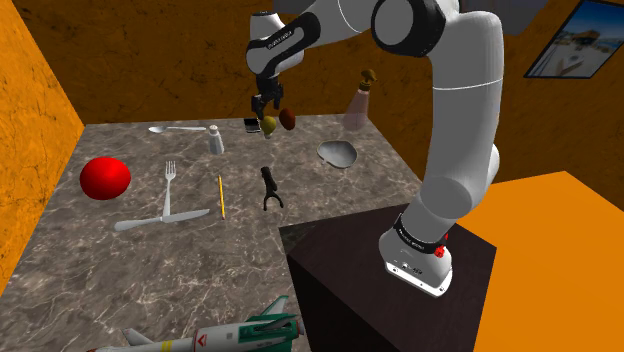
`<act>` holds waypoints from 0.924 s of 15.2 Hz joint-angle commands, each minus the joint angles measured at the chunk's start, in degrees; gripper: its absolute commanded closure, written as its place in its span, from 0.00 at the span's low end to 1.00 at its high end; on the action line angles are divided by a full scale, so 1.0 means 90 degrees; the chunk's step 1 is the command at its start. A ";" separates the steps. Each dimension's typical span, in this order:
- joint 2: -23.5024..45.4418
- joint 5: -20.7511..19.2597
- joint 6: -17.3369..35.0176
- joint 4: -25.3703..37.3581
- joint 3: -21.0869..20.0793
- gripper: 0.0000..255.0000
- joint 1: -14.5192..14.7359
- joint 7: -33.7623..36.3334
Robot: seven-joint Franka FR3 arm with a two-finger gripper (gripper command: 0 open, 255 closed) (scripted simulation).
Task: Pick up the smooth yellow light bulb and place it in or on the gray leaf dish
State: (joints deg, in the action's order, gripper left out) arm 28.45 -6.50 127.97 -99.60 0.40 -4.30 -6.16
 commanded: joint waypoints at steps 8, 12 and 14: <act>0.0701 -0.0005 0.0399 0.0293 0.0019 0.00 -0.0044 -0.0022; 0.0701 -0.0005 0.0399 0.0293 0.0019 0.00 -0.0044 -0.0022; 0.0701 -0.0005 0.0399 0.0293 0.0019 0.00 -0.0044 -0.0022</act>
State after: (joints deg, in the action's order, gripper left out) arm 34.76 -6.54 131.55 -96.96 0.57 -4.69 -6.36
